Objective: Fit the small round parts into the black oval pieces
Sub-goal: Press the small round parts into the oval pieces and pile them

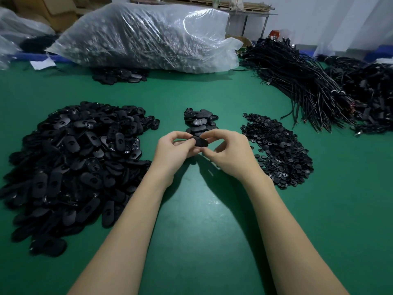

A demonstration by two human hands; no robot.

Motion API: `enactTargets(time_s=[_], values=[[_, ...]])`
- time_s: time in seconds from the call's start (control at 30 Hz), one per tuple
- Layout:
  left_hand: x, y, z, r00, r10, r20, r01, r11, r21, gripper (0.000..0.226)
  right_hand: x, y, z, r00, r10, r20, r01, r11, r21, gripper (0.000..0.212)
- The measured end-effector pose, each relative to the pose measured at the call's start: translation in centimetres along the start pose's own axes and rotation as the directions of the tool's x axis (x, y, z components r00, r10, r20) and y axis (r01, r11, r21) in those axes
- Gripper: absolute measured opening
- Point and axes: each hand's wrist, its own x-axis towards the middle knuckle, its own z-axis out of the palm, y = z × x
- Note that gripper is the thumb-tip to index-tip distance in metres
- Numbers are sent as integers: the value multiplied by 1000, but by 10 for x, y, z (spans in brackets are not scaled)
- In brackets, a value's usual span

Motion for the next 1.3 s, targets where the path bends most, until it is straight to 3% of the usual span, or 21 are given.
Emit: enactTargets(time_s=[0.1,0.47,0.73,0.97,1.3], values=[[1,0,-1,1000,-9,17,9,1000,-15,7,2,0,0,1000,-15,-16,13,994,-110,25],[4,-1,-2,1000,-3,-5,3,999,-54,5,15,2,-2,990,-131,43,137,963,-230,26],[3,-2,0,1000,19,-22,-20,999,-32,8,60,2,-6,991,29,-128,-57,973,-226,20],[5,-3,-1,1000,18,-8,-18,1000,-9,5,97,-3,4,984,154,-92,-173,950,-260,21],[8,-5,-1,1000,12,-3,-12,1000,27,6,78,-5,-1,985,119,-127,-141,973,-182,18]])
